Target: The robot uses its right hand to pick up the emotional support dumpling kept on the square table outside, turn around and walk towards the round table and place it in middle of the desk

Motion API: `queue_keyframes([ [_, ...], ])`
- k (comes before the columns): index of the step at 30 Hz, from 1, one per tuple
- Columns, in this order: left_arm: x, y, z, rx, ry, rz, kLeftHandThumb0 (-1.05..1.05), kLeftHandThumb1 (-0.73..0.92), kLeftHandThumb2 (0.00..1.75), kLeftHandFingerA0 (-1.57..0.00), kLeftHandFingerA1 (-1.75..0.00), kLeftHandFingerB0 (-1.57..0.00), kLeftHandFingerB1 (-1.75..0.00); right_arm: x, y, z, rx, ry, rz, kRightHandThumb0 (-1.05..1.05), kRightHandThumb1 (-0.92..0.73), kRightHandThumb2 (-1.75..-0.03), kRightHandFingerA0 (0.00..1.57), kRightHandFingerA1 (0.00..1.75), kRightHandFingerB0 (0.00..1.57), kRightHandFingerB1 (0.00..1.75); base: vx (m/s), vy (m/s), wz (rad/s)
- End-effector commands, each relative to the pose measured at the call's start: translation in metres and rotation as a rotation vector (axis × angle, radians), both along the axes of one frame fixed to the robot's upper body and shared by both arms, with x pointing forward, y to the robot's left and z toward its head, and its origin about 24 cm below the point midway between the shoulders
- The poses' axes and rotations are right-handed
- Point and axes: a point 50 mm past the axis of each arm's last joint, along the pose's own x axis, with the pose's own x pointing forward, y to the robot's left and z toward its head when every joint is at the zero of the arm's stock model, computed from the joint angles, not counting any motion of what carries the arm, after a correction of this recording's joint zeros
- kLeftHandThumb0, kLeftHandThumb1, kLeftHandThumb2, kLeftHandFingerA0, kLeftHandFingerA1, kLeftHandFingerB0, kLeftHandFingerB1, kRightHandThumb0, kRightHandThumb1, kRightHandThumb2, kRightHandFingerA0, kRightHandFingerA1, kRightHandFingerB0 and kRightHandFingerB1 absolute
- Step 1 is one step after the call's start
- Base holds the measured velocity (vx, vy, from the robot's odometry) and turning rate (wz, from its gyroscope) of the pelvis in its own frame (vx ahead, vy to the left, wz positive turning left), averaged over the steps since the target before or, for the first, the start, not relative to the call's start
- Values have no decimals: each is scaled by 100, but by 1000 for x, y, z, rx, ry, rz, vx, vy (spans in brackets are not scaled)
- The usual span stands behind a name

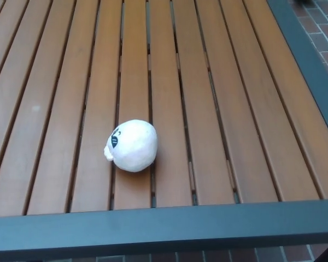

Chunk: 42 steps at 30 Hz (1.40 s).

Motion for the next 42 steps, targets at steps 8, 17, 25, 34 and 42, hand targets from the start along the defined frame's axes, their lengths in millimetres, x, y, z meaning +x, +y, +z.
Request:
queue_keyframes([
  [8, 14, 26, 22, 109, -268, 97, -5, 44, 103, -102, -119, -95, -89, 6, -20, 41, -144, -294, 27, -1, -73, -66, 93, 55, 65, 47, 0, 0, 0],
  [17, 12, 35, 27, 115, -303, 170, -2, 42, 103, -99, -116, -95, -83, 44, -28, 71, -177, -608, -21, -8, -75, -62, 87, 50, 65, 44, 0, 0, 0],
  [25, 22, 35, 31, 139, -323, 131, -6, 46, 100, -102, -115, -92, -83, 114, 15, 149, -221, -986, 347, -42, -61, -58, 55, 45, 47, 40, 0, 0, 0],
  [34, 18, 31, 28, 125, -320, 116, 0, 41, 107, -102, -119, -94, -86, 166, 64, 211, -204, -1188, 587, -42, -61, -58, 50, 56, 48, 40, 0, 0, 0],
  [42, 10, 32, 27, 142, -278, 73, -6, 47, 94, -94, -114, -91, -83, 162, 53, 191, -259, -1118, 401, -14, -63, -58, 60, 55, 46, 43, -1, -2, 2],
])
